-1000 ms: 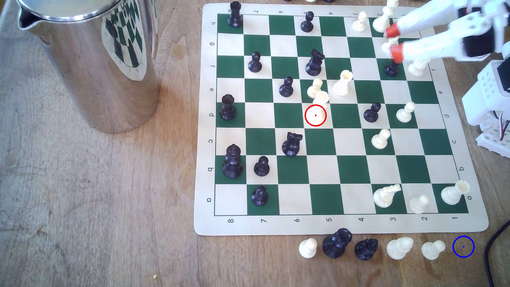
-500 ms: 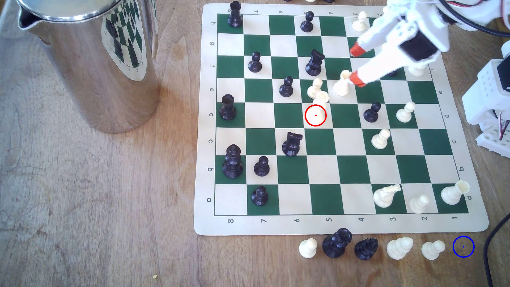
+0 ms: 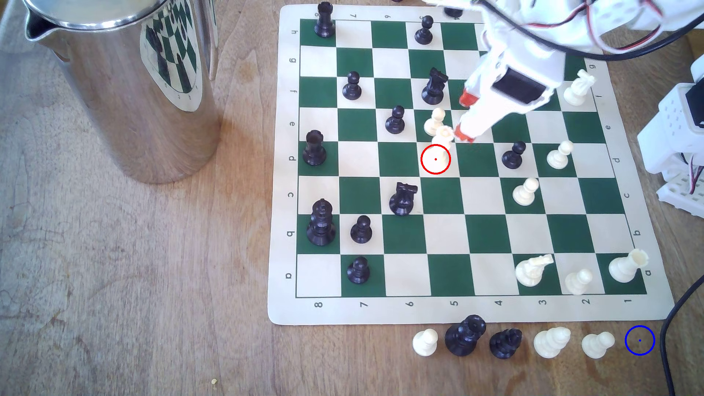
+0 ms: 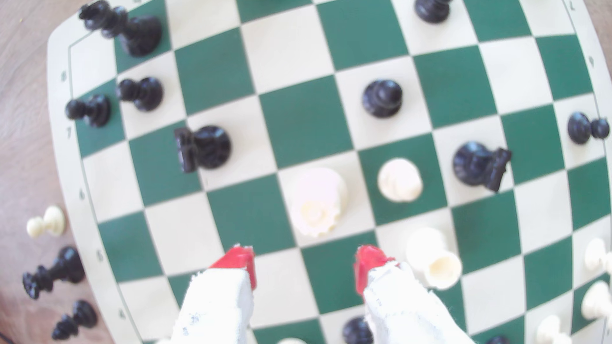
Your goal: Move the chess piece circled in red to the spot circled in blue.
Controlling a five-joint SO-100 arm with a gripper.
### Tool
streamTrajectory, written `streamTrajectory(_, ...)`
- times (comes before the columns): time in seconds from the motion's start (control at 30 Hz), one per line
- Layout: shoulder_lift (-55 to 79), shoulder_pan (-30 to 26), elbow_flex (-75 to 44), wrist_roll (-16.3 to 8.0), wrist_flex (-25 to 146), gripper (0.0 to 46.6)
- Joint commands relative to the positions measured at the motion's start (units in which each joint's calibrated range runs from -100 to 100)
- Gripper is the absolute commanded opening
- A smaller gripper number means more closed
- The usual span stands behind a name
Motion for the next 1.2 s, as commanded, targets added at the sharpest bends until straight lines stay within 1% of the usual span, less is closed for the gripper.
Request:
streamTrajectory(0.0, 0.7, 0.2, -5.5, 0.0, 0.1, 18.0)
streamTrajectory(0.1, 1.6, 0.3, -5.1, 0.5, -0.3, 17.2)
streamTrajectory(0.53, 9.2, 0.7, -6.1, 0.3, -4.7, 16.8)
streamTrajectory(0.8, 11.4, 1.4, -6.6, 0.5, -6.0, 16.8)
streamTrajectory(0.97, 12.5, 1.3, -7.2, 0.5, -6.4, 15.1)
streamTrajectory(1.17, 11.8, 0.5, -7.4, 0.2, -5.9, 14.4)
